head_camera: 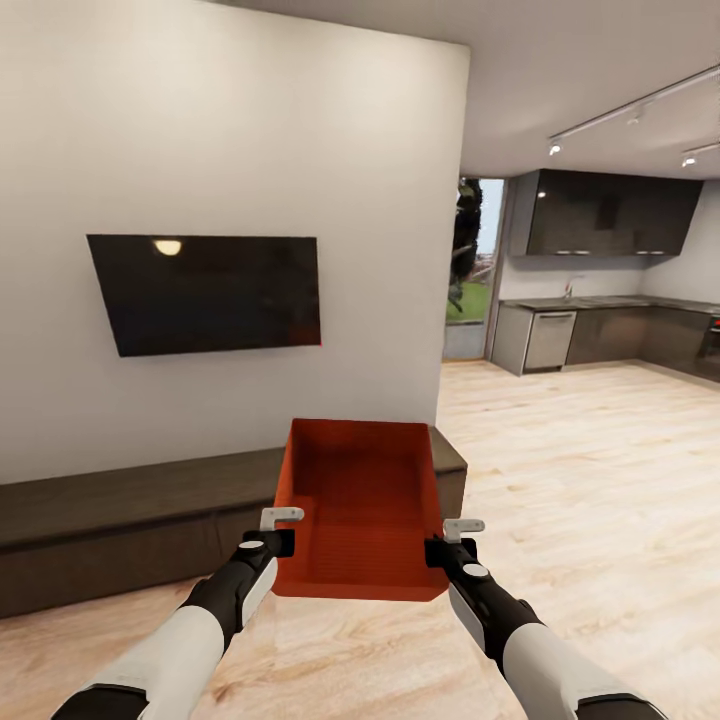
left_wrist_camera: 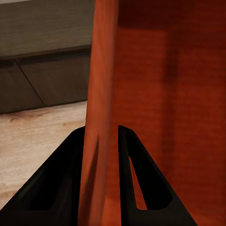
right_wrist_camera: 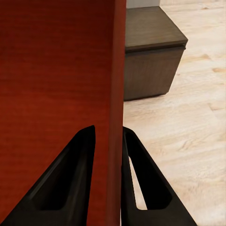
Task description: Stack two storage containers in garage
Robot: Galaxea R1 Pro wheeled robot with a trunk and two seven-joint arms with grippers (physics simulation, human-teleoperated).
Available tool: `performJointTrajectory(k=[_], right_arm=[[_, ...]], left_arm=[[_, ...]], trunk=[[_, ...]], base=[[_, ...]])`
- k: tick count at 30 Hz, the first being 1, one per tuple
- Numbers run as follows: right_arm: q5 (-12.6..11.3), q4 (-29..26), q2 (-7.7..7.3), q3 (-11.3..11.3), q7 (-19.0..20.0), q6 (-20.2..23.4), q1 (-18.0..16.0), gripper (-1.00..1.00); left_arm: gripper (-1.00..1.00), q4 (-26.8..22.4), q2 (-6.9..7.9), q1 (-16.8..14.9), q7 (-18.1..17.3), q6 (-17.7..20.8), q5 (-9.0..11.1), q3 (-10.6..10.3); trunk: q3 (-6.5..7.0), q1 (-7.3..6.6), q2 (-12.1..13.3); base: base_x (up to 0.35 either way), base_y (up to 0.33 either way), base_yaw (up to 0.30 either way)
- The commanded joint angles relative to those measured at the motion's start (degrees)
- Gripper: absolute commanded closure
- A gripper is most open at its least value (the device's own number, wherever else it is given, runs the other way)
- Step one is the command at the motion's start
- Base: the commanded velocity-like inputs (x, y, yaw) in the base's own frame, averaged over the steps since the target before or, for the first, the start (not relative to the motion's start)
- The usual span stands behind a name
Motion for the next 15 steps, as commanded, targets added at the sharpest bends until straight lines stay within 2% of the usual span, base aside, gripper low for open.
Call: performJointTrajectory(k=[1,15], right_arm=[[-0.9,0.1,-0.04,-0.5,-0.2,-0.1,0.0,1.00],[-0.9,0.1,-0.04,-0.5,-0.2,0.1,0.0,1.00]], left_arm=[[1.00,-0.3,1.18,0.0,0.6,-2.2,-0.8,4.9],[1.00,-0.3,1.17,0.0,0.6,-2.2,-0.8,4.9]], trunk=[[0.02,0.00,0.0],[0.37,0.00,0.0]], base=[[0.000,0.000,0.000],[0.000,0.000,-0.002]])
